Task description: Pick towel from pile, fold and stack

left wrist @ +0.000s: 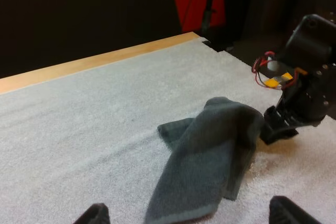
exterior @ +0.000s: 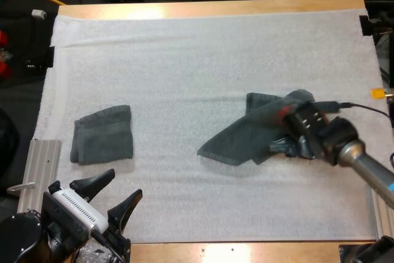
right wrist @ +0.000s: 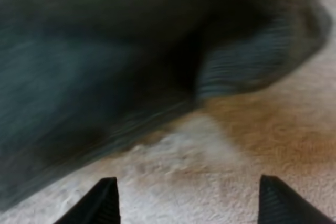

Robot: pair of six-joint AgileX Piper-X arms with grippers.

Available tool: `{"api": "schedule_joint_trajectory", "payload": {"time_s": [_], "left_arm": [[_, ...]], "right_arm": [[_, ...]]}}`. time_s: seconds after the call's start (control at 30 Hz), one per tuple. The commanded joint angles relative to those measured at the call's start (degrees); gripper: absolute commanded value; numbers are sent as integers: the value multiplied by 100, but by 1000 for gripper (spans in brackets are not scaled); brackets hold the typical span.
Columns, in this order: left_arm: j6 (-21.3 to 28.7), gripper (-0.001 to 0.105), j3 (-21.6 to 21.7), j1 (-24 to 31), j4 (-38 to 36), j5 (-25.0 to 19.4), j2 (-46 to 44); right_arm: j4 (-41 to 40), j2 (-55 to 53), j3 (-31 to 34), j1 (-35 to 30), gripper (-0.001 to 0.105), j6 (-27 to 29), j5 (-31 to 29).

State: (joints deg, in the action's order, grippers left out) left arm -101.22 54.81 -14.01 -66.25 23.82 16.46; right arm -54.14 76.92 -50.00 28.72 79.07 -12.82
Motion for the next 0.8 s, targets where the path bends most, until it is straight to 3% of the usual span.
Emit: {"api": "schedule_joint_trajectory", "payload": {"time_s": [0.0,0.23,0.4,0.77], "left_arm": [[-16,59,27,-27,16,27,16],[-16,59,27,-27,16,27,16],[-16,59,27,-27,16,27,16],[-16,59,27,-27,16,27,16]], "right_arm": [[16,35,-12,-233,54,-1,246],[406,400,-12,-1082,54,-127,1301],[647,722,-12,-1308,54,-235,1396],[1542,1413,-12,-1326,53,-1150,1373]]}}
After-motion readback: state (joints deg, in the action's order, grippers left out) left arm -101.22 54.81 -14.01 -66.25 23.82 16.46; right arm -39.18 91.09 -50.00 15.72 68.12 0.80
